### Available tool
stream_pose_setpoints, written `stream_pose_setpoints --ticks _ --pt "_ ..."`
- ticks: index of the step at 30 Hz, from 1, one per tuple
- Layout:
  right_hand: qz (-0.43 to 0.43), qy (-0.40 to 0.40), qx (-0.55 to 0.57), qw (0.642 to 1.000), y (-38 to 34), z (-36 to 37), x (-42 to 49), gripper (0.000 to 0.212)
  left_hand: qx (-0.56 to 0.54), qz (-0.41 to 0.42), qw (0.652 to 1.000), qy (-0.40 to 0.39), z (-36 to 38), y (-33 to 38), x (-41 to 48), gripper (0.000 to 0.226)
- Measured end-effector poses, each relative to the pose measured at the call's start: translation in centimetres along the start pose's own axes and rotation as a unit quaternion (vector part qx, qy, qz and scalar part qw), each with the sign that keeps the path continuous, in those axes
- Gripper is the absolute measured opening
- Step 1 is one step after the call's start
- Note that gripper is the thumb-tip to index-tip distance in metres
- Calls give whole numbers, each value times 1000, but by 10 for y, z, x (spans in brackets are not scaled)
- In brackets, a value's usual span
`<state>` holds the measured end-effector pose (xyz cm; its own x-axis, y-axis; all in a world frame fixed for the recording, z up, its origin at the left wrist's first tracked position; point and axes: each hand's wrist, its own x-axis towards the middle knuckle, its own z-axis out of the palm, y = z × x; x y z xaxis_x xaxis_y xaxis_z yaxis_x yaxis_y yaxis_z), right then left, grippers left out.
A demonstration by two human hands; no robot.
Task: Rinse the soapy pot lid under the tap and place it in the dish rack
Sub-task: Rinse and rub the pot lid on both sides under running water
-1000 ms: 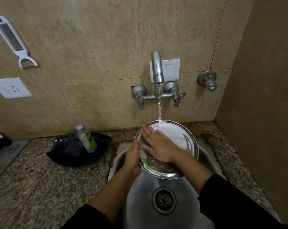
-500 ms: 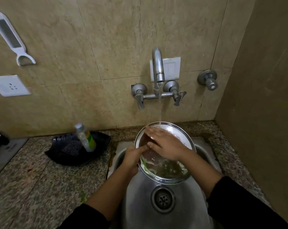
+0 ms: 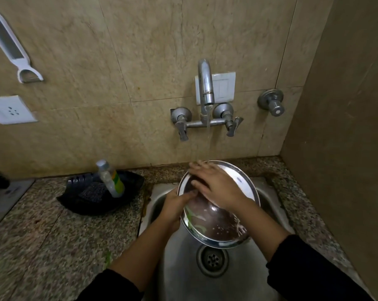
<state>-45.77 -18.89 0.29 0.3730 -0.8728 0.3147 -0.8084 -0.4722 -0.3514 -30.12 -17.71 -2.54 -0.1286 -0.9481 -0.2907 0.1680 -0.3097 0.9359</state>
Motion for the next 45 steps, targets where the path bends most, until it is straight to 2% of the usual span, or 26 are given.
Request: stream_pose_setpoints --ticks 2,4,7,9,11,13,16,18,21,23,26,29,31,33,35,37,39,43,45 --pt "-53 2 15 998 -9 0 4 42 -7 11 1000 -11 2 2 0 28" --pt "-22 42 49 998 -1 -2 4 38 -17 13 1000 -9 1 5 -1 24" --pt "118 150 112 975 27 -5 -6 29 -25 6 1000 3 -6 5 -4 21" --pt "228 185 193 936 40 -10 -14 18 -28 8 999 18 -9 2 -7 18" --pt "295 177 290 893 44 -14 -13 13 -29 8 999 27 -10 -2 -9 24" --pt "308 159 347 871 46 -18 -6 17 -28 -8 1000 12 -11 -1 -10 30" --pt "262 118 402 870 43 -30 8 16 9 -68 997 -45 -10 18 -8 25" --pt "207 54 430 877 34 -37 19 18 65 -64 991 -99 -3 35 -4 14" --pt "134 -51 393 908 17 -36 37 22 103 -31 987 -123 8 50 4 17" --pt "117 -58 346 929 13 -32 42 19 86 -13 989 -116 11 50 7 23" --pt "178 9 304 936 24 -32 36 10 68 14 993 -95 12 42 9 19" --pt "266 97 326 902 43 -30 25 13 69 18 996 -46 11 34 9 11" --pt "293 119 310 897 44 -29 22 12 65 17 997 -34 11 31 10 8" --pt "262 108 267 921 33 -27 24 8 58 18 998 -33 14 32 10 9" --pt "171 68 208 961 17 -24 28 12 57 24 997 -43 18 33 9 13" --pt "118 30 190 974 7 -23 32 12 62 29 996 -50 21 34 7 14" --pt "145 31 223 964 15 -25 33 11 56 28 997 -45 18 35 5 13" --pt "297 131 294 899 46 -28 18 8 22 15 1000 -1 5 32 -2 14" --pt "322 154 296 886 54 -27 11 6 7 16 1000 8 1 31 -4 17"
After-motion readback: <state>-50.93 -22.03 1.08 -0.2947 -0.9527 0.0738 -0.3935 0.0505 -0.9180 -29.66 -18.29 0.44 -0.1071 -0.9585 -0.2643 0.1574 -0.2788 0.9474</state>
